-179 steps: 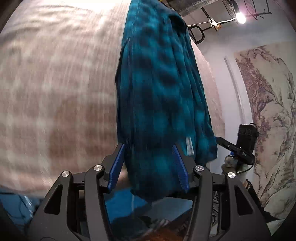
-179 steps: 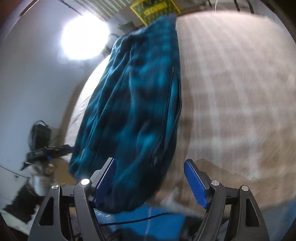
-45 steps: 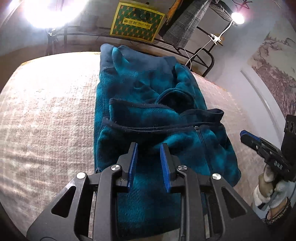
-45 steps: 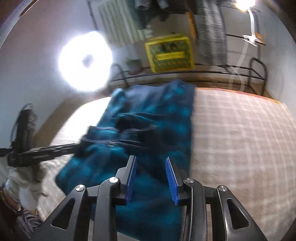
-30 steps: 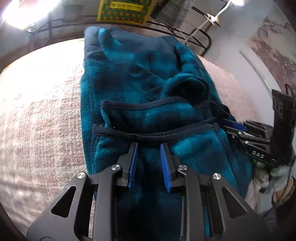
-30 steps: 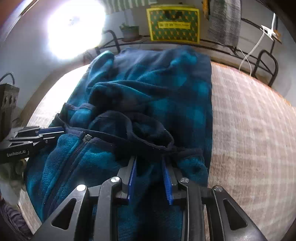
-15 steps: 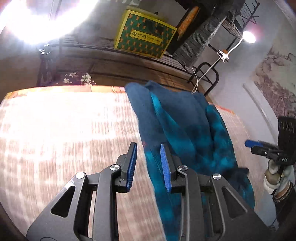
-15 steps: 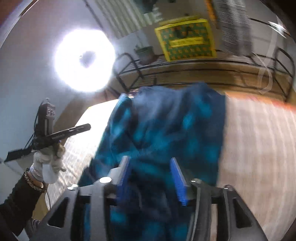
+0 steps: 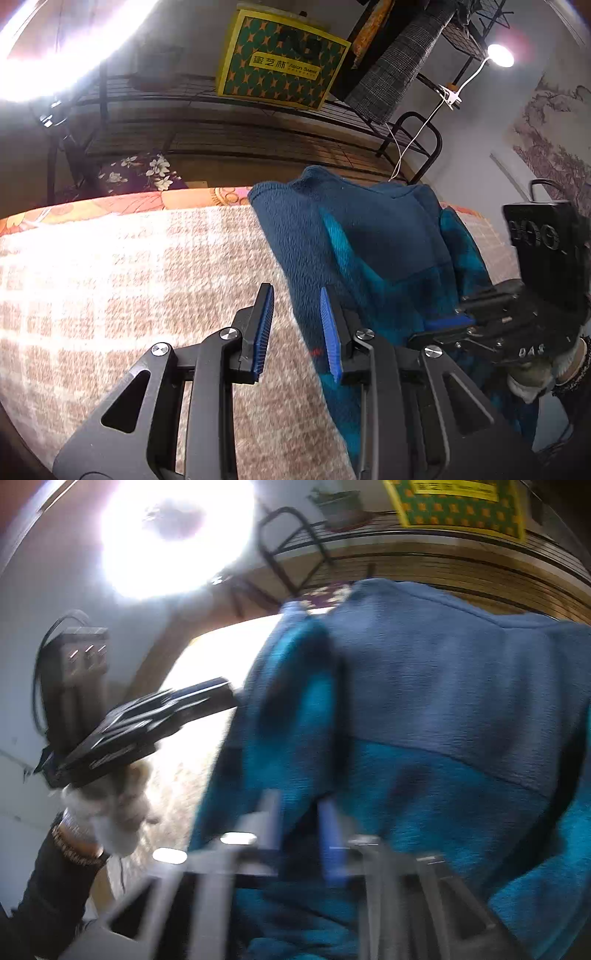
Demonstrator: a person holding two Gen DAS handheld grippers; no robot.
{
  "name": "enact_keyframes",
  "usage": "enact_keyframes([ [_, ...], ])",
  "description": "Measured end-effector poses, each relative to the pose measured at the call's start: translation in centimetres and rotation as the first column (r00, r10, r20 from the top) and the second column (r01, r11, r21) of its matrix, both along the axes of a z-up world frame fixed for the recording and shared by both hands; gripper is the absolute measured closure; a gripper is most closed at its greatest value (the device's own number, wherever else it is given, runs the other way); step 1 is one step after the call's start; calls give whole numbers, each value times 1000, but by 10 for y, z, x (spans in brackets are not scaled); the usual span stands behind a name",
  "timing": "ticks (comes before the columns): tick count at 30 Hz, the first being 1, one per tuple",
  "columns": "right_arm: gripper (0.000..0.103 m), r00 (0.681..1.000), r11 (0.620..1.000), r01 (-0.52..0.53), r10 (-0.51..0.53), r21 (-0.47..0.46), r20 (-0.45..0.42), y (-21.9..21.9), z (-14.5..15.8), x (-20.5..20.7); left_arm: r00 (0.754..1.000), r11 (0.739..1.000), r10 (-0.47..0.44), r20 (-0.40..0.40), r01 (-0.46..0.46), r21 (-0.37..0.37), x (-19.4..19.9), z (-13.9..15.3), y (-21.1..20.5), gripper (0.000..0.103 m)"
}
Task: Fold large clothes
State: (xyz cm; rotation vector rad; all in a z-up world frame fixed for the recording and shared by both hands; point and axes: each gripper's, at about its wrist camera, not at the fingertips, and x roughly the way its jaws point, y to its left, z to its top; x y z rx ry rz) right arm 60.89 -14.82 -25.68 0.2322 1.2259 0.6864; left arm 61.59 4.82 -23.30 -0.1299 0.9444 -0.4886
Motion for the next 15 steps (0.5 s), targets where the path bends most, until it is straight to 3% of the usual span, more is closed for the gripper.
enact_keyframes([
  [3,98,992,998,6,2,-59,128,3,25,-16,1000,1000,-24,20,24,13,0,3,-9,78],
  [6,99,981,995,41,-23,-89,195,-1,38,-27,998,994,-48,43,44,102,8,3,-32,78],
  [9,99,988,988,45,-22,-149,154,7,13,-18,999,985,-39,28,34,172,24,-9,-52,78],
  [11,97,993,988,65,-50,-140,111,12,-5,-9,999,961,-37,15,32,276,34,-26,-66,75],
  [12,97,992,990,69,-56,-122,110,12,-4,-6,997,957,-43,58,24,290,32,-25,-69,74],
  [14,94,994,994,61,-53,-86,99,5,-1,-1,998,960,-37,59,19,281,31,-24,-68,73],
  [15,86,994,997,57,-51,-58,102,0,3,-4,998,964,-35,51,20,267,31,-23,-66,73],
])
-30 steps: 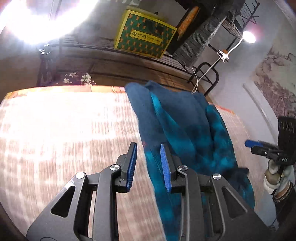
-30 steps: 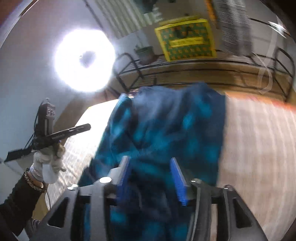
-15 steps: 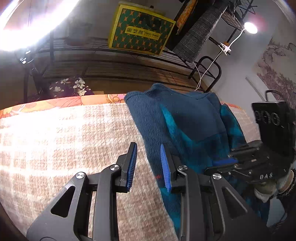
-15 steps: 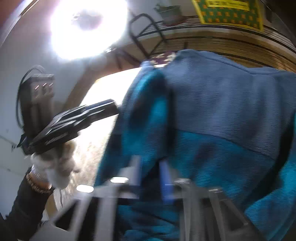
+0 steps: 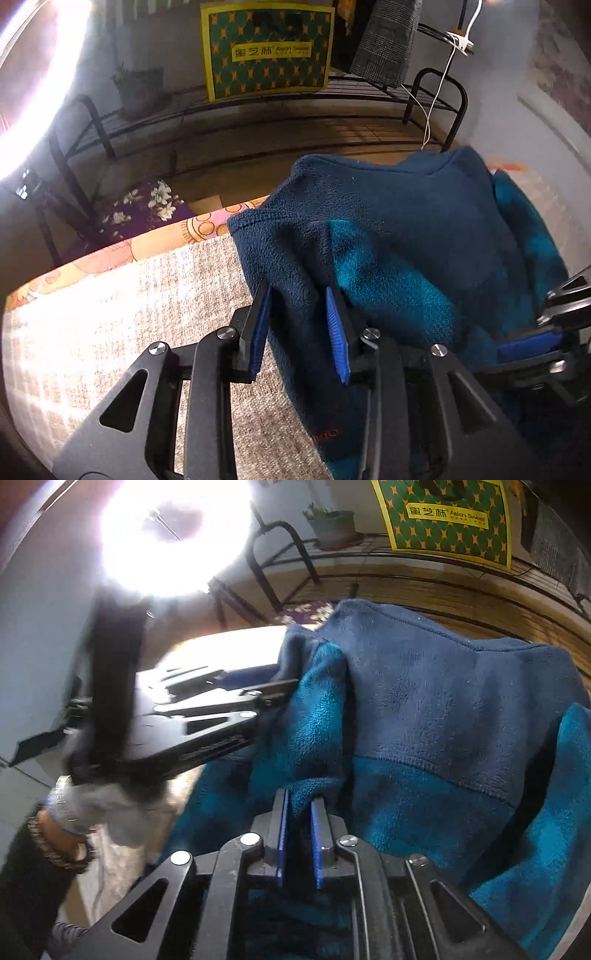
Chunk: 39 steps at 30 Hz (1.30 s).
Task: Fold large clothes
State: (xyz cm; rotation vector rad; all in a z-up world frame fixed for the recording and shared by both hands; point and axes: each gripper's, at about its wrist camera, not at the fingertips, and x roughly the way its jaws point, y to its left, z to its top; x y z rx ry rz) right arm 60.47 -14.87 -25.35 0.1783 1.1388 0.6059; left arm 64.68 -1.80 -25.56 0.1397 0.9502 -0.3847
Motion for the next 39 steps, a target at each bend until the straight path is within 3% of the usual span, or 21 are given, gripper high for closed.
enact_keyframes([
  [2,68,999,999,31,-32,12,37,-19,13,-7,999,999,10,-34,-12,-41,0,5,9,73],
  [5,65,991,990,97,-105,99,82,-73,36,-17,999,989,41,-31,-45,-143,-1,19,30,72],
  [8,63,966,974,206,-217,92,142,-129,44,-22,992,961,113,-63,-125,-247,8,27,59,54],
  [10,54,948,956,273,-287,111,141,-162,39,-21,986,943,129,-103,-154,-293,18,25,69,51],
  [14,53,907,907,401,-413,127,86,-215,6,-1,971,916,105,-213,-178,-359,35,10,72,51],
  [19,53,891,869,442,-454,223,5,-230,-33,20,967,896,107,-229,-194,-400,46,-3,64,51],
  [25,54,911,879,407,-412,249,-32,-208,-60,45,966,875,98,-238,-197,-442,63,-7,48,51],
  [26,54,912,882,403,-409,245,-28,-207,-63,48,969,879,97,-225,-190,-438,63,-6,43,53],
  [28,78,920,892,383,-392,242,-13,-199,-64,54,972,894,80,-220,-168,-416,62,-6,33,91],
  [31,91,930,913,348,-364,212,42,-189,-54,51,981,905,79,-178,-145,-399,58,1,25,96],
  [33,93,929,925,339,-358,174,97,-186,-41,45,984,896,94,-150,-149,-418,51,11,27,97],
  [39,94,910,927,331,-364,178,198,-191,3,15,991,876,104,-80,-130,-464,27,50,35,98],
])
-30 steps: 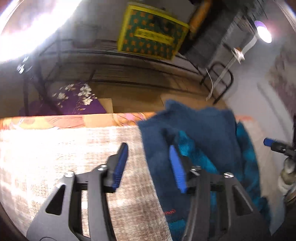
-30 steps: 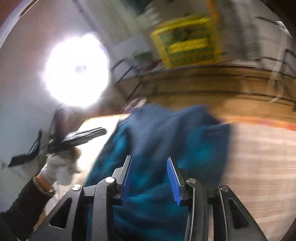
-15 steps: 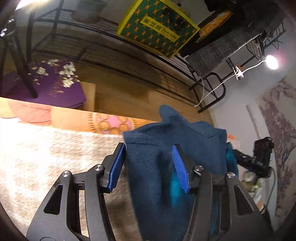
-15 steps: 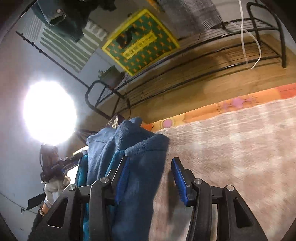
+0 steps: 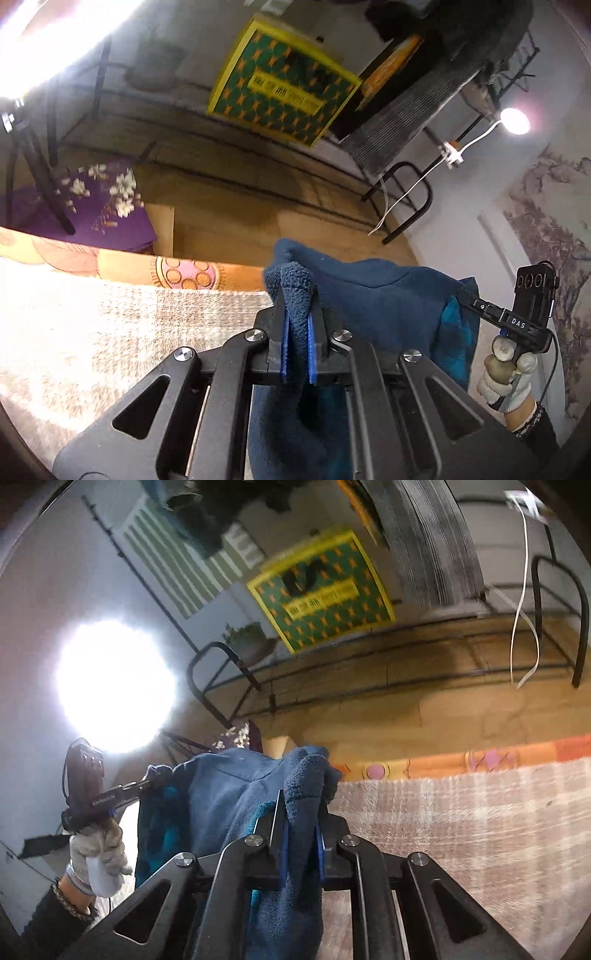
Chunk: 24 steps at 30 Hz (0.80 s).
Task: Fold large clothes
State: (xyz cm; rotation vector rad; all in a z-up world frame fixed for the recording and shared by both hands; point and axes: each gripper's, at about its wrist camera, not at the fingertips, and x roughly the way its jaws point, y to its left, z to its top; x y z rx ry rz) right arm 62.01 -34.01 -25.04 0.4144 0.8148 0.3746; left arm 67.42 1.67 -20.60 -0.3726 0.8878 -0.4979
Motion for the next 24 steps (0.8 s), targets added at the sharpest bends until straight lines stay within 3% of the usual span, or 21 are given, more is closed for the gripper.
enact_keyframes([
  [7,95,996,999,-34,37,-38,83,13,49,-38,995,999,-46,86,46,10,-60,59,-2,98],
  [12,95,989,994,-89,96,-68,116,22,85,-86,989,996,-86,117,81,47,-114,85,-2,98],
  [18,95,980,984,-146,158,-102,120,32,109,-157,985,992,-114,128,105,75,-183,100,4,98],
  [24,95,981,980,-173,181,-101,74,40,104,-229,981,979,-157,117,139,149,-246,94,9,98],
])
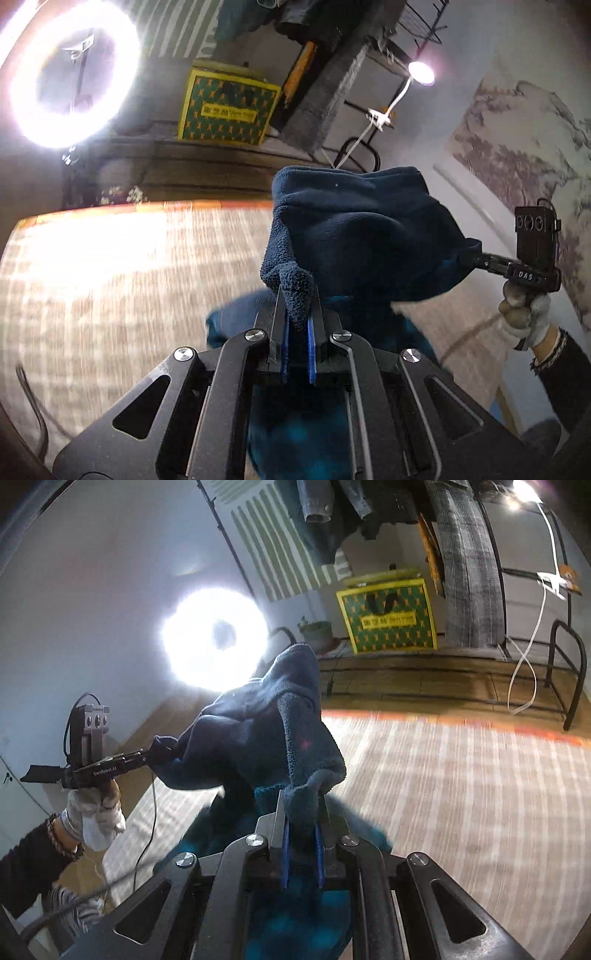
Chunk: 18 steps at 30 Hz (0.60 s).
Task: Fold large clothes
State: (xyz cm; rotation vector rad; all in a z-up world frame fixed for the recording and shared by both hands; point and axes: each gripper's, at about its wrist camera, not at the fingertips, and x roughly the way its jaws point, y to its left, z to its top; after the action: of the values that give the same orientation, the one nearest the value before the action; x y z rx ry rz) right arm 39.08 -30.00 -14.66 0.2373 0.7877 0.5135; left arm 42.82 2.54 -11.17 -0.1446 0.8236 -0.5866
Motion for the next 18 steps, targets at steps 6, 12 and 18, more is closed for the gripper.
enact_keyframes([
  [6,94,998,998,-21,17,-63,-58,9,-20,-53,998,996,-14,-63,20,91,-56,-30,6,98],
  [12,72,999,994,-23,18,-104,-45,6,-13,-97,995,990,-33,-92,45,131,-104,-34,11,95],
  [18,66,999,997,34,-31,-67,35,-7,28,-148,998,996,-32,-55,37,86,-145,-6,25,93],
])
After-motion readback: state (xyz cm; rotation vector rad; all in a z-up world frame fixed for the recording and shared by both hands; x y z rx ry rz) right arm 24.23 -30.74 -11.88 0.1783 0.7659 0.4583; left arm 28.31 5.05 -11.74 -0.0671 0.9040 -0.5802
